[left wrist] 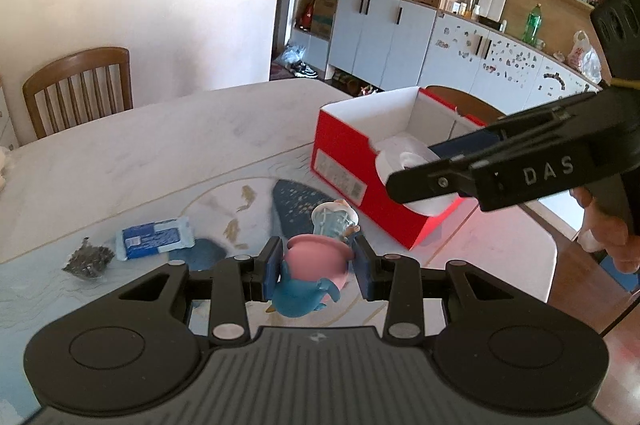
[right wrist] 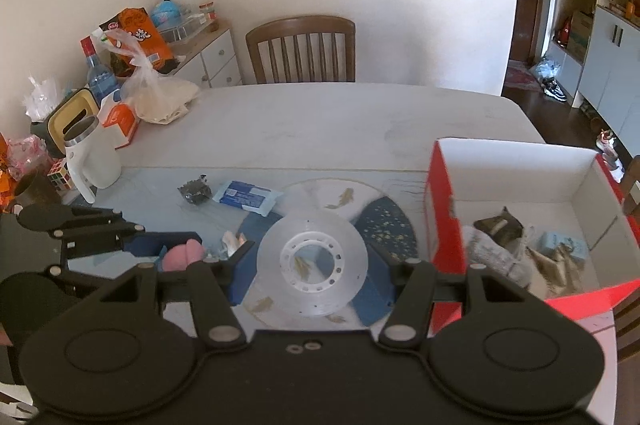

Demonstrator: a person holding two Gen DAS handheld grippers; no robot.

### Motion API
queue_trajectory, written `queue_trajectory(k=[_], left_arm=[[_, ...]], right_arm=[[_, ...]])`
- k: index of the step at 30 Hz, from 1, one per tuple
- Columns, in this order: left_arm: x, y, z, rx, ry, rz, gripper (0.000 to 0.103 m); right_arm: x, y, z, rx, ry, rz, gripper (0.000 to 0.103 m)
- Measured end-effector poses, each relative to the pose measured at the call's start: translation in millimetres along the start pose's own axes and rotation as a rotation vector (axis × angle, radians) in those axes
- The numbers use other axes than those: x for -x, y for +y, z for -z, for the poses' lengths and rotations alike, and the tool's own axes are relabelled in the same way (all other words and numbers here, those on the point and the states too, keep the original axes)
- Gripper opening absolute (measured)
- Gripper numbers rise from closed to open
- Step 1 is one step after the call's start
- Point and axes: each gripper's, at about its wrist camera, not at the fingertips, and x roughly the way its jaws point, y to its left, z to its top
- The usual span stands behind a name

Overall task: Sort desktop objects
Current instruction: 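Carry the toy figure and tape roll with both tools over the shoebox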

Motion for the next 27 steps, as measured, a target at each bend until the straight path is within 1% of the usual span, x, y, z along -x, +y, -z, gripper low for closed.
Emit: queue_trajectory(k=[10,18,22,27], left_arm=[[-13.9,-32.4,-18.3,-0.032,-0.026,0.007,0.036],[-39.6,-58.7,-35.4,-0.046,-0.026,0.018,0.036],[-49.2,-70.0,-44.9,-0.05,-0.03,0.027,0.036],[-65.3,-83.5,-60.5,-0.056,-0.032,0.035,0.036]], right_arm=[[24.1,-37.8,9.4,0.004,0.006,0.01,0.059],[29.8,-71.7,13.0,-0.004,0.008,0.009,0.059],[32.2,-92.1,9.6,-0.016,-0.006,0.014,0.059],[34.5,-114.6,2.7,0.002,-0.02,0.023,0.059]])
